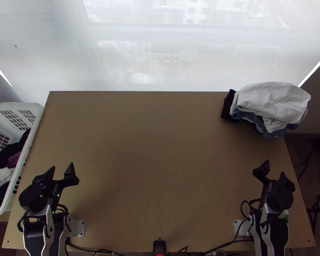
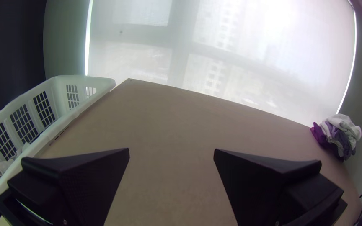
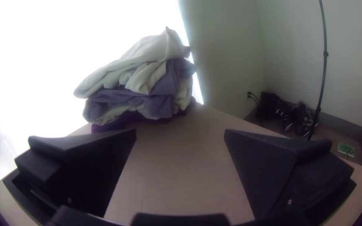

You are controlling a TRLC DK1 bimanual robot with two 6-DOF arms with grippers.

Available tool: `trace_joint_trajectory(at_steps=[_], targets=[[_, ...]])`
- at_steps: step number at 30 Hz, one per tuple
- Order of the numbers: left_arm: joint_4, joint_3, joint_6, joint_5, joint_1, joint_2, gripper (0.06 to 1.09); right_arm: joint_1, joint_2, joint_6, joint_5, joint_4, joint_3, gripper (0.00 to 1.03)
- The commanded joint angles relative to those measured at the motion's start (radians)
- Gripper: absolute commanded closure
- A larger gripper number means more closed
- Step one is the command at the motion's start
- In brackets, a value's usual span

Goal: Fold the t-shirt

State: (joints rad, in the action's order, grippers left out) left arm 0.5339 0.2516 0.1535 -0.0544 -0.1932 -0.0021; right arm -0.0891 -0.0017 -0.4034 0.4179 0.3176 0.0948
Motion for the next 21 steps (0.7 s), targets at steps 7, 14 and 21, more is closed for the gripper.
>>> trace_joint_trajectory(at_steps=[7,14,21], targets=[[0.0,0.0,0.0,0.001,0.0,0.001,0.1,0.098,0.0,-0.064,-0.004,0.021,0.002,0.05],[0.0,0.0,0.0,0.001,0.0,0.001,0.1,0.163,-0.003,0.041,0.001,-0.063,0.005,0.05],[0.0,0.0,0.0,0.001,0.0,0.001,0.1,0.166,0.002,0.178,-0.005,-0.069,0.103,0.05]])
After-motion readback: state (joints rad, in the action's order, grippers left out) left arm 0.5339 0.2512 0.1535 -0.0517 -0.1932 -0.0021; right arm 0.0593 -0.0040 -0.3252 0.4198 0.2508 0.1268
